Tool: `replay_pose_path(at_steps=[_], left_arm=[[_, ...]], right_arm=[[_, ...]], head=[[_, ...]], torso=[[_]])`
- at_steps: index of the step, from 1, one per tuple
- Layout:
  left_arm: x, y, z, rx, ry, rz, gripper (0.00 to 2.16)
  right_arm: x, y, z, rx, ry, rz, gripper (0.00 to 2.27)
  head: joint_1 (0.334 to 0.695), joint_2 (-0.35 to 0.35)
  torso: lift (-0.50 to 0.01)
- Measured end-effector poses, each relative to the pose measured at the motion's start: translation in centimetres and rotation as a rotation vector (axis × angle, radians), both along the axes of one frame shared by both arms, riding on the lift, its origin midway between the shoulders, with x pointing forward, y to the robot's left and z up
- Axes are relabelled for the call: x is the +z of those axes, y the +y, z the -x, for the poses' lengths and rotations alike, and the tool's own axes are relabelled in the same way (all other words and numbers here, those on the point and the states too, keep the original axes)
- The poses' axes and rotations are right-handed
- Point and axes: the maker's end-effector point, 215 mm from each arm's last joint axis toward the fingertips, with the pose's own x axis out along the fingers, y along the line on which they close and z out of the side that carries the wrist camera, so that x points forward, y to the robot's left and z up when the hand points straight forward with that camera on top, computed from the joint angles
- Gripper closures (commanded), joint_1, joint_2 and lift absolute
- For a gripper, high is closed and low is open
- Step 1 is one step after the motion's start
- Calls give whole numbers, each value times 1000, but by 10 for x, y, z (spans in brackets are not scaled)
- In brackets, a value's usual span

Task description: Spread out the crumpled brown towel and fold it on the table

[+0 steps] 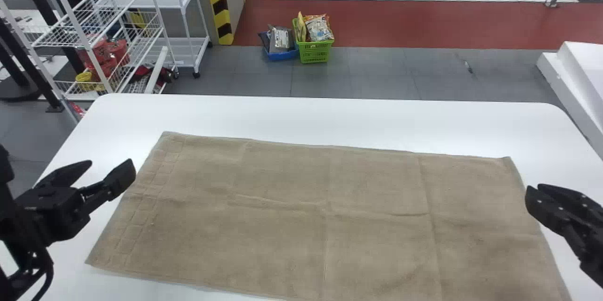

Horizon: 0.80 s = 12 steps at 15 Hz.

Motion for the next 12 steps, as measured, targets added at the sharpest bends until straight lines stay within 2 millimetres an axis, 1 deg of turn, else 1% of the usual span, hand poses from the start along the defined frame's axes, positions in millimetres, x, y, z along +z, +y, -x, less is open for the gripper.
replay_pose_path(at_steps=[1, 2, 4, 6, 7, 9, 12], left_arm=[[-7, -1, 13, -2, 39, 23, 1798], [-16, -3, 25, -6, 84, 44, 1865], [-37, -13, 53, -23, 188, 112, 1865], [-50, -15, 69, -20, 236, 144, 1865], [-54, -16, 75, -18, 249, 148, 1865], [-58, -16, 81, -13, 258, 144, 1865], [-62, -11, 89, 9, 269, 120, 1865]], right_arm=[[-7, 6, 9, 7, 32, -16, 1754], [-15, 10, 17, 8, 62, -31, 1754], [-36, 18, 37, 13, 144, -75, 1754], [-53, 26, 56, 26, 212, -117, 1754], [-59, 30, 64, 35, 232, -134, 1754], [-62, 32, 71, 41, 247, -149, 1777], [-61, 31, 74, 39, 251, -152, 1777]], head=[[695, 75], [695, 79], [695, 80], [695, 93], [695, 100], [695, 109], [695, 115]], torso=[[-127], [-127], [-127], [-127], [-127], [-127], [-127]])
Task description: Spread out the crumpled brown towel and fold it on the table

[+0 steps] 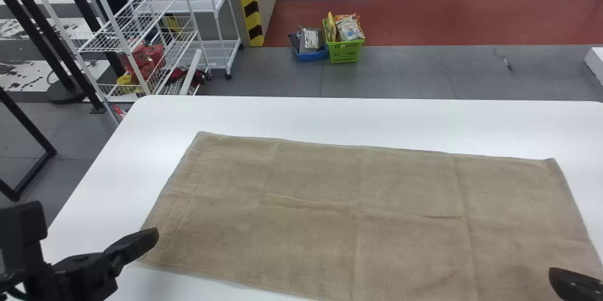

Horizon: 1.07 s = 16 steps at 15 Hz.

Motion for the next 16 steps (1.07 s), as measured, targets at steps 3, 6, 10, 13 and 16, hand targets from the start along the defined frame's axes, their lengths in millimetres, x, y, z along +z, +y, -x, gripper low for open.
replay_pose_path(at_steps=[3, 6, 10, 13, 16], left_arm=[[-8, 6, 4, 16, 19, -29, 1865], [-14, 7, 8, 18, 34, -42, 1865], [-19, 2, 14, 10, 48, -50, 1865], [-23, 3, 22, 14, 62, -63, 1865], [-26, 12, 30, 29, 75, -98, 1865]], right_arm=[[-3, 1, 3, -3, 17, -6, 1777], [-6, -1, 5, -10, 32, -9, 1777], [-14, -7, 11, -22, 60, -18, 1777], [-19, -11, 16, -29, 81, -24, 1777], [-25, -12, 19, -36, 99, -30, 1777]], head=[[695, 130], [695, 133], [695, 116], [695, 113], [695, 125]], torso=[[-127], [-127], [-127], [-127], [-127]])
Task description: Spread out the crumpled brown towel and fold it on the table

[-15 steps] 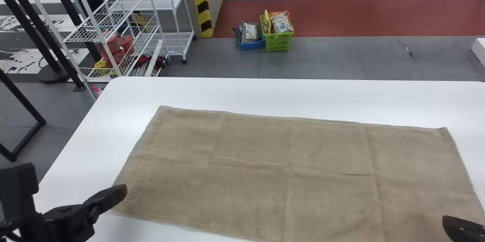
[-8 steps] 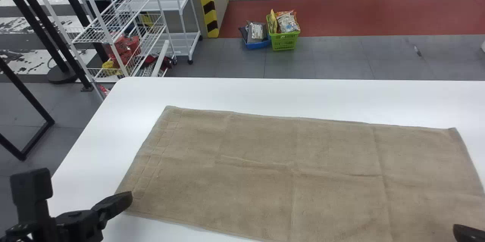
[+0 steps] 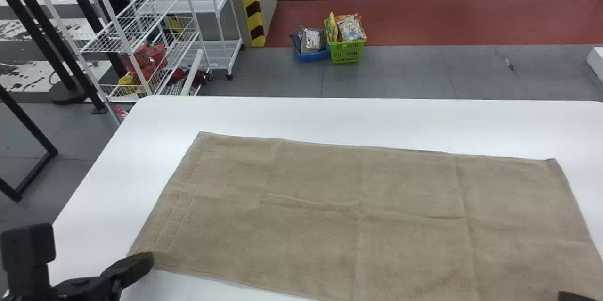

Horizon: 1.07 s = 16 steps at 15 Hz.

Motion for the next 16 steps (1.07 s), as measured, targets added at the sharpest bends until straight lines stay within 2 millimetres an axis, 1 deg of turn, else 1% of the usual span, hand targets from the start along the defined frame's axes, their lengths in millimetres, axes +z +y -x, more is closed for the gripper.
replay_pose_path(at_steps=[3, 7, 13, 16], left_arm=[[-4, 3, 7, 3, 11, -14, 1865], [-7, 1, 18, 3, 26, -20, 1865], [-8, -3, 42, 10, 54, -21, 1865], [-6, 2, 53, 28, 65, -28, 1862]], right_arm=[[-3, -1, 1, -1, 8, -2, 1777], [-5, -2, 4, 4, 20, -13, 1777], [-7, -12, 14, -10, 48, -37, 1777], [-2, -19, 14, -23, 40, -48, 1777]], head=[[695, 132], [695, 132], [695, 113], [695, 107]], torso=[[-127], [-127], [-127], [-127]])
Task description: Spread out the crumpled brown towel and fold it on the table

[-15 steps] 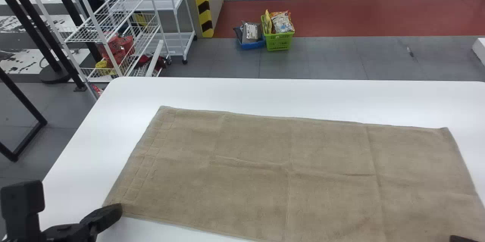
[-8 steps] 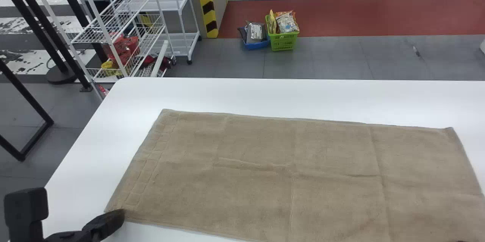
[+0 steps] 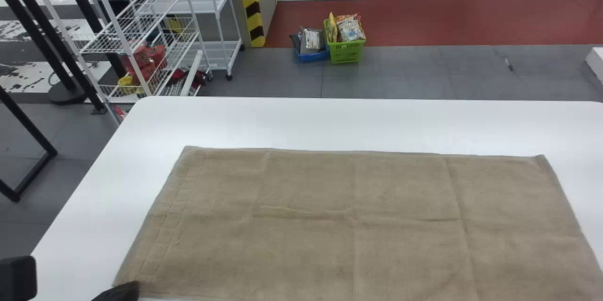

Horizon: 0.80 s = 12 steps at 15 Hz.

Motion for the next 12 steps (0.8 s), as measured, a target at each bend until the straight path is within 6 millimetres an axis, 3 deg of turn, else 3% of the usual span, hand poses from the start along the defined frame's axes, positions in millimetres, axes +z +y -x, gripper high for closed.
replay_pose_path(at_steps=[3, 4, 6, 7, 8, 9, 10, 12], left_arm=[[14, 5, -6, 8, -41, 4, 1717], [22, 3, -12, 1, -61, 6, 1396], [36, -4, -21, -13, -93, 14, 306], [43, -8, -24, -23, -107, 21, 66], [49, -12, -28, -32, -122, 30, 60], [54, -14, -33, -37, -137, 34, 63], [61, -14, -43, -39, -159, 34, 63], [73, -15, -66, -45, -208, 43, 49]], right_arm=[[7, 0, -5, 0, -14, -7, 1777], [11, 0, -8, 0, -23, -4, 1777], [23, 0, -14, 1, -43, 2, 1774], [28, -2, -16, -4, -52, 5, 1771], [34, -5, -21, -11, -68, 9, 1663], [42, -9, -30, -14, -94, 13, 1160], [53, -11, -43, -7, -140, 4, 822], [81, -13, -80, 25, -267, -23, 542]], head=[[695, 116], [695, 110], [695, 98], [695, 89], [695, 77], [695, 54], [695, 48], [695, 43]], torso=[[-127], [-127], [-127], [-127], [-127], [-127], [-127], [-127]])
